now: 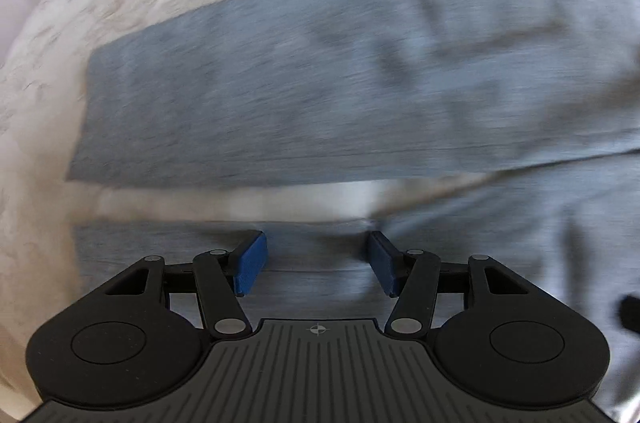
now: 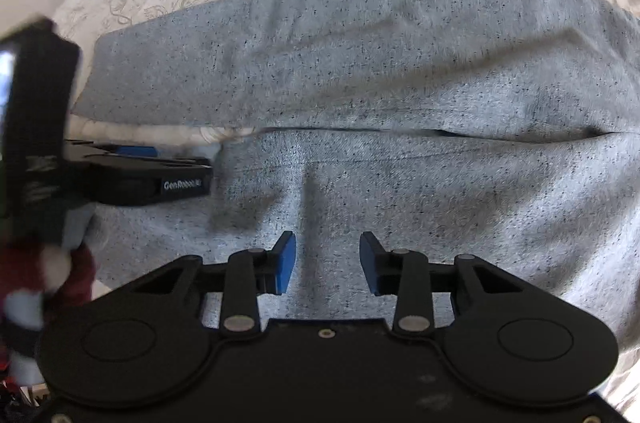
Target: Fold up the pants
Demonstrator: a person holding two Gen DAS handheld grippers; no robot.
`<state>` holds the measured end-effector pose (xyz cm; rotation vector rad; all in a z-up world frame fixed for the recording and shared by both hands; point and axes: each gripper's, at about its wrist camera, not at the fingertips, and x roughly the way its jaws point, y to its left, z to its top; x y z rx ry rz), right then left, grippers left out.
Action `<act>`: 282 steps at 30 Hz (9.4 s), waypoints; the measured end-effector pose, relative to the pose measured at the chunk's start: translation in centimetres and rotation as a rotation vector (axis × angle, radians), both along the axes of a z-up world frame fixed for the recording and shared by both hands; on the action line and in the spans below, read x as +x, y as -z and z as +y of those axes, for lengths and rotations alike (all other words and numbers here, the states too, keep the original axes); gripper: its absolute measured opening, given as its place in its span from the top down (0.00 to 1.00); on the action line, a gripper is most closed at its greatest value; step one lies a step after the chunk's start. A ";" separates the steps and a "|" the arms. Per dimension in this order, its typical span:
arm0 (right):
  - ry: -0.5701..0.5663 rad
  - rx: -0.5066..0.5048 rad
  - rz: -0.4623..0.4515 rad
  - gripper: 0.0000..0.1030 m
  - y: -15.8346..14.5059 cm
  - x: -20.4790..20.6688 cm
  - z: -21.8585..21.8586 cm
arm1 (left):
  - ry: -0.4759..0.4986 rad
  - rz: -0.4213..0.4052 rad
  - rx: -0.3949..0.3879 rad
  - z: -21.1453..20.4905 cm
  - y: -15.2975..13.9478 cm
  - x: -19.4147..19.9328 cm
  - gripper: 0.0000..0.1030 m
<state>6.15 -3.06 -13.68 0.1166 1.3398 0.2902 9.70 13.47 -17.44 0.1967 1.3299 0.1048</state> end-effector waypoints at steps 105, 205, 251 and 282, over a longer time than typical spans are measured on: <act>0.006 -0.191 -0.300 0.47 -4.3 0.1 -4.6 | -0.088 0.202 -0.343 2.4 -0.5 -5.1 0.83; 0.027 0.275 -0.191 0.42 -4.5 3.7 -10.1 | -0.269 -0.053 -0.233 5.6 -7.6 -13.4 0.58; -0.832 -0.006 -0.455 0.54 -1.4 -7.2 26.4 | -0.323 -0.125 -0.420 21.6 -10.7 -15.6 0.56; -0.156 -0.092 -0.088 0.56 4.1 -4.5 11.5 | 0.098 0.018 -0.304 12.7 -5.6 -13.9 0.55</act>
